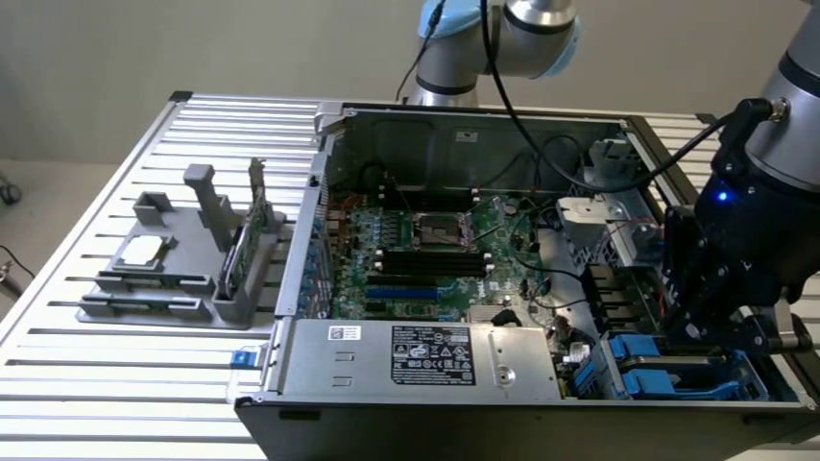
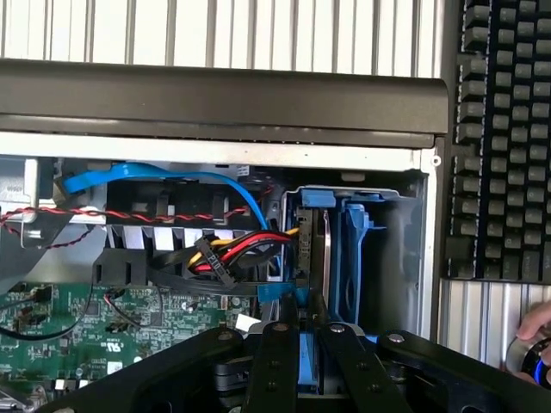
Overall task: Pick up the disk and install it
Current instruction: 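Insert the second disk wire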
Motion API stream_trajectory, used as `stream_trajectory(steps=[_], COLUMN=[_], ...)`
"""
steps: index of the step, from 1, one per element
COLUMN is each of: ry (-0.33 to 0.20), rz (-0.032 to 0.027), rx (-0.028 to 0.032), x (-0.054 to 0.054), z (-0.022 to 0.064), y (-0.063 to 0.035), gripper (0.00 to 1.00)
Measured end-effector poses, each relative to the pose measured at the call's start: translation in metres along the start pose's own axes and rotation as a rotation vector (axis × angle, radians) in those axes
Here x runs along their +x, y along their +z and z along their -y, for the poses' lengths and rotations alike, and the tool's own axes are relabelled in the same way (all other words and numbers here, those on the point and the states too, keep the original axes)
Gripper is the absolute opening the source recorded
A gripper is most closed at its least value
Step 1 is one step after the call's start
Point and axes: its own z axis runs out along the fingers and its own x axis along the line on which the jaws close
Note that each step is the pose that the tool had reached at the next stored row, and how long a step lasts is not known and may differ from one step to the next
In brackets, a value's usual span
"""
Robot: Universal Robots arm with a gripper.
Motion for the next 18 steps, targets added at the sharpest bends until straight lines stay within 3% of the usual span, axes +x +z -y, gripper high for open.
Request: stream_trajectory(steps=[9,18], ry=[-0.015,-0.024], rz=[-0.0152,-0.0360], rx=[-0.0008,-0.0018], x=[-0.0024,-0.0059], z=[-0.0003,-0.0006], y=[0.0024,0.0045], gripper=[0.16,0.16])
